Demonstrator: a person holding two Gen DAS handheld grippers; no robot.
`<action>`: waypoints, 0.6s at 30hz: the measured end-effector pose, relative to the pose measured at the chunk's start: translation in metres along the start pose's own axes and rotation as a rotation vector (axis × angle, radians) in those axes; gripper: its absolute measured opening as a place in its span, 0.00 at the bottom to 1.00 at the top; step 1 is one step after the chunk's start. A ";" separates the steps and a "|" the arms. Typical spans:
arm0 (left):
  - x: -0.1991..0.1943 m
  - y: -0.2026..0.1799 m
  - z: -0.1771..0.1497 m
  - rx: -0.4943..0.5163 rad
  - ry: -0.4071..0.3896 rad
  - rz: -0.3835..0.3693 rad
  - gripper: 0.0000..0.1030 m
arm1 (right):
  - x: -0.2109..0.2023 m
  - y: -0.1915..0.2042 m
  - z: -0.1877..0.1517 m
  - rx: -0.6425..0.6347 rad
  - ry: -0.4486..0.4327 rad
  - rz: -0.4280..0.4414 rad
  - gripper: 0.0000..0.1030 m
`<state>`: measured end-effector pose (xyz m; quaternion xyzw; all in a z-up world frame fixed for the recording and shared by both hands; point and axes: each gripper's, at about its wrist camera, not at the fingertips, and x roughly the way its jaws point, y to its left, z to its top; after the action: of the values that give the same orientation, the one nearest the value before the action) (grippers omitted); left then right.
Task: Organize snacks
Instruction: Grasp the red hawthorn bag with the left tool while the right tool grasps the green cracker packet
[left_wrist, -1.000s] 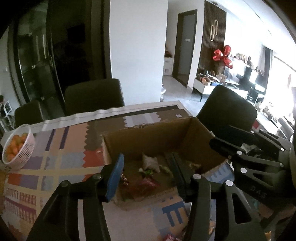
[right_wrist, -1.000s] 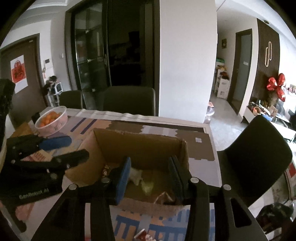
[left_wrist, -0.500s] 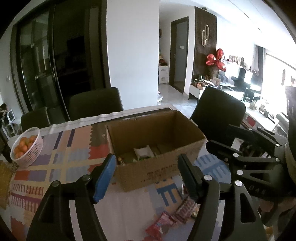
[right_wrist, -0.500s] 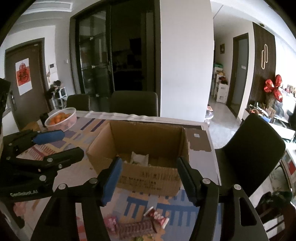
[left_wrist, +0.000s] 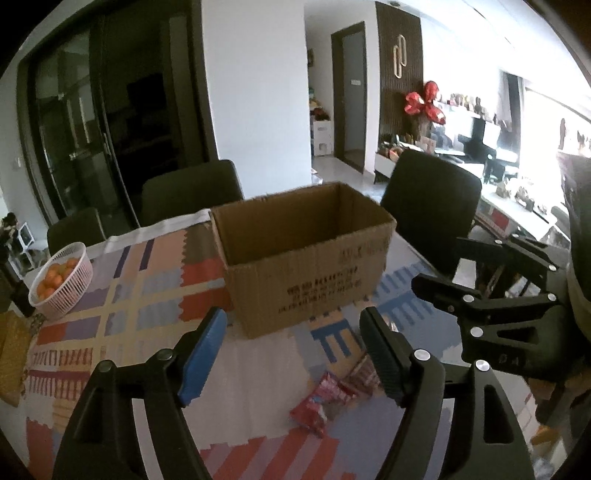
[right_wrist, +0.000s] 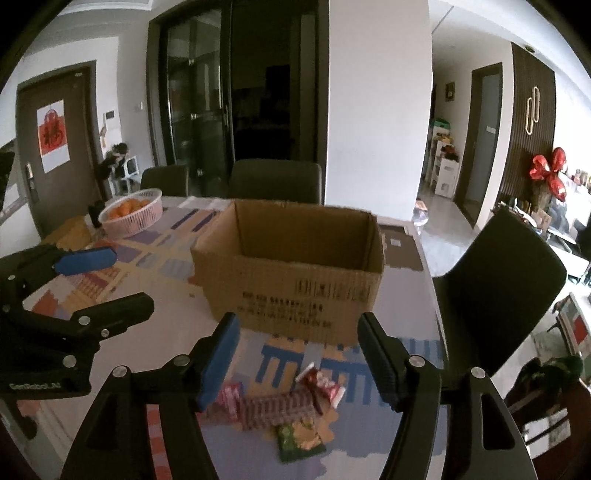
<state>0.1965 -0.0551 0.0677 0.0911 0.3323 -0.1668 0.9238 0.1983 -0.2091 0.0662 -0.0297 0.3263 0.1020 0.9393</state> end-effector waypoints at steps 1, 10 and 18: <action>0.000 -0.001 -0.004 0.006 0.003 0.000 0.72 | 0.001 0.000 -0.004 0.000 0.010 0.001 0.65; 0.019 -0.013 -0.044 0.044 0.109 -0.017 0.72 | 0.011 0.005 -0.041 -0.010 0.117 0.015 0.65; 0.046 -0.024 -0.076 0.100 0.228 -0.075 0.72 | 0.030 0.010 -0.073 -0.038 0.234 0.027 0.65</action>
<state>0.1765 -0.0671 -0.0209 0.1428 0.4295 -0.2062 0.8675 0.1746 -0.2035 -0.0099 -0.0549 0.4320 0.1167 0.8926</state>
